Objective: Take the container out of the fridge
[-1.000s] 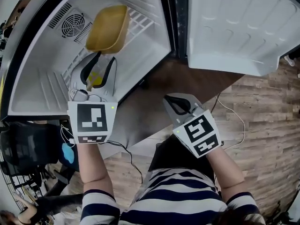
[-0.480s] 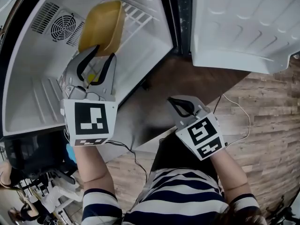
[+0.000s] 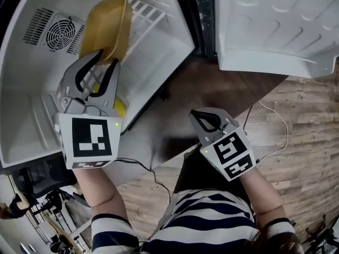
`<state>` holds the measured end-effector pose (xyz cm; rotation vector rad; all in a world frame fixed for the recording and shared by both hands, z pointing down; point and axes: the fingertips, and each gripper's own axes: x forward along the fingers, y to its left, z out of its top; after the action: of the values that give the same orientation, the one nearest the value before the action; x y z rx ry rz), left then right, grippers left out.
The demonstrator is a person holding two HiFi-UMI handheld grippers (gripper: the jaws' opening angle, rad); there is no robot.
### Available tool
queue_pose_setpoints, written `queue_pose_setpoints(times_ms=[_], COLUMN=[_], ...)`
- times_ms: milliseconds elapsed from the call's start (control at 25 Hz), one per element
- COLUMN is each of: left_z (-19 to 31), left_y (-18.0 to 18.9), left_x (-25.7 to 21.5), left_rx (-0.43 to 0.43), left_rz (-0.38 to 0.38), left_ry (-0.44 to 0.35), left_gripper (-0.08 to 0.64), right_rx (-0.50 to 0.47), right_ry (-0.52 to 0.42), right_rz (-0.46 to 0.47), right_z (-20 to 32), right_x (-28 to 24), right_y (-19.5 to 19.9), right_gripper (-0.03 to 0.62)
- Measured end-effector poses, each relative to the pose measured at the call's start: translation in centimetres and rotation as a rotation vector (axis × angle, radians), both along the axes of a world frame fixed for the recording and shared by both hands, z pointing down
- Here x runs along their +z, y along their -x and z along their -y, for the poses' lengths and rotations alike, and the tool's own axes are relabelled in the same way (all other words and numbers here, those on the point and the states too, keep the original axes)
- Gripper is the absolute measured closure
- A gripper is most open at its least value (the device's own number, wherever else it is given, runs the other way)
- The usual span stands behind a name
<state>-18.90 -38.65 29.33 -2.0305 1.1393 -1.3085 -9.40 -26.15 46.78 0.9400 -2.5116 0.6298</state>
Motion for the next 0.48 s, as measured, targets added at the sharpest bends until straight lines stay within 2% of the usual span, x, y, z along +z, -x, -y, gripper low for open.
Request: queue_pose_setpoints(times_ms=[200,480], left_z=[-0.20,-0.94], left_y=[-0.17,-0.54], left_x=[0.02,-0.13], left_rx=[0.025,0.046], left_rz=[0.018,0.036], left_ry=[0.047,0.072], left_gripper=[0.560,0.560], right_rx=[0.004,0.010], right_ry=[0.006,0.000], right_rz=[0.007,0.013], right_z=[-0.13,-0.49], right_x=[0.16,-0.20], right_y=[-0.11,-0.18], right_gripper=[0.595,0.595])
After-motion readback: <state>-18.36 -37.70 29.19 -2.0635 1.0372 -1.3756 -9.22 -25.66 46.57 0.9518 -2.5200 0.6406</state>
